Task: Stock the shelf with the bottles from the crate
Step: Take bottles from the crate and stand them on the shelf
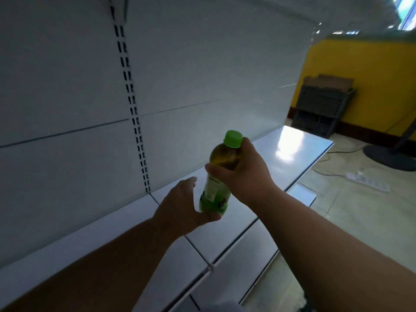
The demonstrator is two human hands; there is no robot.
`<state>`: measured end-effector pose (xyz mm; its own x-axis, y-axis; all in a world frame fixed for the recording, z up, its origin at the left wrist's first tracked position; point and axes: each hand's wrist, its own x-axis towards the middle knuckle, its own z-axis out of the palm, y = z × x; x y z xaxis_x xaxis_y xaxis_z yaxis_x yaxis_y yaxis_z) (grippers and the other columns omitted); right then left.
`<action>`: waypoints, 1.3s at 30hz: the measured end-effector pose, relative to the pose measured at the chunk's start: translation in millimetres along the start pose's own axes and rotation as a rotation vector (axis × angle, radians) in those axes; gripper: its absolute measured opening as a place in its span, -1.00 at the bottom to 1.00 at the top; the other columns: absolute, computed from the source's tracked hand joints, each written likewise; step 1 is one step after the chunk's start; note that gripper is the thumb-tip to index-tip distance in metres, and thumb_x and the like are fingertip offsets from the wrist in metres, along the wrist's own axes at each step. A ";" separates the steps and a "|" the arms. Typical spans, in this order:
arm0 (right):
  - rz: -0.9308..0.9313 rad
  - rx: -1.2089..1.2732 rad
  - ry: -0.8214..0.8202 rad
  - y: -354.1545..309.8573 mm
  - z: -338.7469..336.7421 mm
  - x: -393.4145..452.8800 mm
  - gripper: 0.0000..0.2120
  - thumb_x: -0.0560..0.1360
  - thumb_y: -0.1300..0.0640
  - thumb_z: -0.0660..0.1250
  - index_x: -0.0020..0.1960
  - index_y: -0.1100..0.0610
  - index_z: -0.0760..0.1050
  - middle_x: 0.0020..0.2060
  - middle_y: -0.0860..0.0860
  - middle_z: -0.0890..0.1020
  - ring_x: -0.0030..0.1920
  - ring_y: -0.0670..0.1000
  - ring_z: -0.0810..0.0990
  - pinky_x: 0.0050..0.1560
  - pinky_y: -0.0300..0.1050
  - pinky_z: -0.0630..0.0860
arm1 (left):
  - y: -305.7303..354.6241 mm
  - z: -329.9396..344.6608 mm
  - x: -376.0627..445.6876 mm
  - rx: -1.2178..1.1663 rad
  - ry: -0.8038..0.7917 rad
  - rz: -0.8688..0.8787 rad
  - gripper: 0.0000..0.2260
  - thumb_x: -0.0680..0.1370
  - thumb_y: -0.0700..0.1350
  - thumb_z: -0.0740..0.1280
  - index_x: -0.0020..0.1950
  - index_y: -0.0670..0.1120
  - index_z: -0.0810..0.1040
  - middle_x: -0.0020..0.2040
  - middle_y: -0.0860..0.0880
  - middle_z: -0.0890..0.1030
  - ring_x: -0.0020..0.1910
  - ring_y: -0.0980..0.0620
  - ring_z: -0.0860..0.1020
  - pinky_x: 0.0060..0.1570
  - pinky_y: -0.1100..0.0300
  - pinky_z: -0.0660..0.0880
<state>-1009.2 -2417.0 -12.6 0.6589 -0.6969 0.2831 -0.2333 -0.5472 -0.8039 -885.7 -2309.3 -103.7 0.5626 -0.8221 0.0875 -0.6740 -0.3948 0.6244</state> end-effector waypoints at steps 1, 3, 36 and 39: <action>0.009 -0.007 -0.030 4.9 11.0 6.1 -0.43 0.36 -0.09 0.57 0.24 -0.02 0.37 0.01 -0.09 0.59 0.03 0.00 0.60 0.07 0.01 0.61 | -11.8 3.3 1.3 0.064 0.008 -0.027 0.07 0.26 0.38 0.50 0.58 -0.10 0.15 0.53 -0.07 0.32 0.49 -0.01 0.30 0.41 0.08 0.29; 0.018 -0.026 -0.084 14.7 31.7 14.2 -0.42 0.35 -0.08 0.58 0.24 -0.02 0.37 0.01 -0.10 0.58 0.04 -0.01 0.59 0.08 0.01 0.61 | -34.8 13.3 4.0 0.170 0.039 -0.065 0.07 0.29 0.46 0.41 0.59 -0.11 0.13 0.55 -0.09 0.28 0.51 -0.05 0.26 0.44 0.06 0.24; 0.076 -0.259 -0.155 59.8 160.1 97.8 -0.55 0.45 -0.03 0.50 0.22 0.15 0.46 0.10 0.05 0.60 0.10 0.10 0.58 0.11 0.05 0.57 | -75.5 52.5 10.2 0.570 -0.045 -0.280 0.26 0.16 0.60 -0.24 0.59 -0.28 -0.20 0.60 -0.30 -0.17 0.60 -0.19 -0.18 0.55 -0.09 -0.14; 0.064 -0.252 -0.157 61.5 161.9 98.6 -0.54 0.45 -0.04 0.49 0.23 0.15 0.46 0.11 0.05 0.60 0.10 0.09 0.58 0.11 0.06 0.58 | -78.2 53.2 11.0 0.556 -0.046 -0.279 0.25 0.18 0.61 -0.22 0.58 -0.28 -0.22 0.60 -0.30 -0.19 0.59 -0.19 -0.19 0.55 -0.09 -0.15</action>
<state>-842.7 -2444.3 -118.8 0.7351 -0.6643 0.1354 -0.4355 -0.6157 -0.6567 -852.3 -2309.3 -192.8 0.7404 -0.6693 -0.0619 -0.6602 -0.7414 0.1203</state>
